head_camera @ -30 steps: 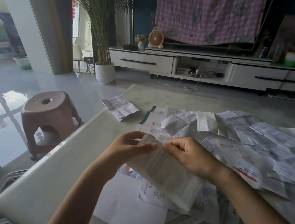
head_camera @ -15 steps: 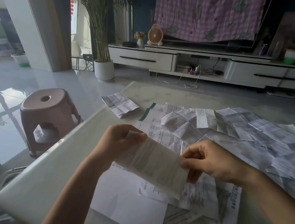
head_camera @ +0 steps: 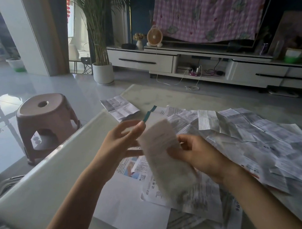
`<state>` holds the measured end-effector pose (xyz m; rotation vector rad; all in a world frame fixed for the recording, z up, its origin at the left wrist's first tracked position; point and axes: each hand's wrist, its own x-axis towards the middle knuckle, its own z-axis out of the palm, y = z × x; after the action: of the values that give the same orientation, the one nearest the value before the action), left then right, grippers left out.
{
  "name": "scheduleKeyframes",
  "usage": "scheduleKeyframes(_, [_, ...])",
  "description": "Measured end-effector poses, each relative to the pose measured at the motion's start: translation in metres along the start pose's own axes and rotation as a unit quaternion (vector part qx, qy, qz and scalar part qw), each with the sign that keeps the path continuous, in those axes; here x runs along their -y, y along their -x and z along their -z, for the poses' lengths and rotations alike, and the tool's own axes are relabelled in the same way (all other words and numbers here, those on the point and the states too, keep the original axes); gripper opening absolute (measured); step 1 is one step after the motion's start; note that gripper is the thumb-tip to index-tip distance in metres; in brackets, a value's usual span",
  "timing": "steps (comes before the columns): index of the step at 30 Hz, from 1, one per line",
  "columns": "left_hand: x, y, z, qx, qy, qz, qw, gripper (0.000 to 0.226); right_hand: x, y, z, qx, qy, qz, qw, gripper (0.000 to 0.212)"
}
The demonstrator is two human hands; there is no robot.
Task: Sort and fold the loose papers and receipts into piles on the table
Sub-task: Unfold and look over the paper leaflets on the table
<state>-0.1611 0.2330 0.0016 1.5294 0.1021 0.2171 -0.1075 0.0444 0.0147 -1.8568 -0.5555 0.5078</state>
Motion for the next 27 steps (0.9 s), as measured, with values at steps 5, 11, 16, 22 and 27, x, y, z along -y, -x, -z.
scheduleKeyframes(5, [0.011, 0.008, -0.012, 0.076, -0.012, 0.076, 0.994, 0.03, -0.003, -0.004, -0.007, -0.06, -0.107, 0.001, 0.992, 0.019])
scheduleKeyframes(11, [0.014, 0.0, -0.016, -0.012, 0.058, 0.119, 0.991, 0.02, -0.007, -0.004, -0.012, -0.049, -0.167, 0.065, 0.983, 0.026])
scheduleKeyframes(16, [0.011, 0.007, -0.019, 0.119, 0.146, 0.201, 0.961, 0.053, -0.024, -0.01, -0.021, -0.163, -0.026, 0.189, 0.968, 0.046])
scheduleKeyframes(22, [0.024, 0.007, -0.033, -0.005, 0.007, 0.083, 0.996, 0.013, -0.023, -0.006, -0.025, -0.165, -0.066, 0.14, 0.974, 0.027])
scheduleKeyframes(27, [0.03, 0.001, -0.041, -0.099, -0.105, -0.06, 0.988, 0.015, -0.017, -0.005, -0.031, -0.095, -0.007, 0.045, 0.994, 0.037])
